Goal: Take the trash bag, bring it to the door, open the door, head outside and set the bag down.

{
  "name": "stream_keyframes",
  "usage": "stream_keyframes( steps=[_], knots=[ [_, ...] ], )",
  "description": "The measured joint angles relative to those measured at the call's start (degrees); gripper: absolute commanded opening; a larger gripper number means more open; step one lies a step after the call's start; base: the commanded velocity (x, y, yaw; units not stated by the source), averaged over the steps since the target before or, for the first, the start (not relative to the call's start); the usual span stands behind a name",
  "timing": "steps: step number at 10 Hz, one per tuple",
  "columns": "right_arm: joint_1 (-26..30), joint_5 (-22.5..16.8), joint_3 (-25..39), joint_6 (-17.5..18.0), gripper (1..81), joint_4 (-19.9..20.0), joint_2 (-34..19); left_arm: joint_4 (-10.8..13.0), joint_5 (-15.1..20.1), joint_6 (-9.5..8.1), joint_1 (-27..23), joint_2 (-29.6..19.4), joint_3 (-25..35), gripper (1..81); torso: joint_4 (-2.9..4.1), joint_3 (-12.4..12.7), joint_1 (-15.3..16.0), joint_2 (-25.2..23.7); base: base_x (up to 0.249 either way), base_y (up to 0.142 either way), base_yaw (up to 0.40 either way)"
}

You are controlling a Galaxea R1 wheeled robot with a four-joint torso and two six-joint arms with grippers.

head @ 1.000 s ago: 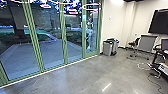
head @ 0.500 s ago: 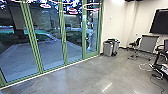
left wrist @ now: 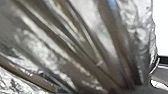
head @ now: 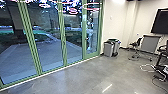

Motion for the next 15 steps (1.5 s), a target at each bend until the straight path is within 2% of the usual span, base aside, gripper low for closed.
stream_keyframes(
  steps=[3, 15],
  knots=[
    [0.0, 0.0, 0.0, 0.0, 81.1, 0.0, 0.2, 0.0, 0.0, 0.00, 0.0, 0.0, 0.0, 1.0, 0.00, 0.0, 0.0, 0.0, 0.138, 0.000, 0.000],
    [0.0, 0.1, -0.1, 0.0, 81.1, 0.0, 0.1, 0.0, 0.0, 0.00, -0.1, 0.0, 0.0, 1.0, 0.00, 0.0, 0.0, 0.0, 0.148, -0.071, 0.000]
  ],
)
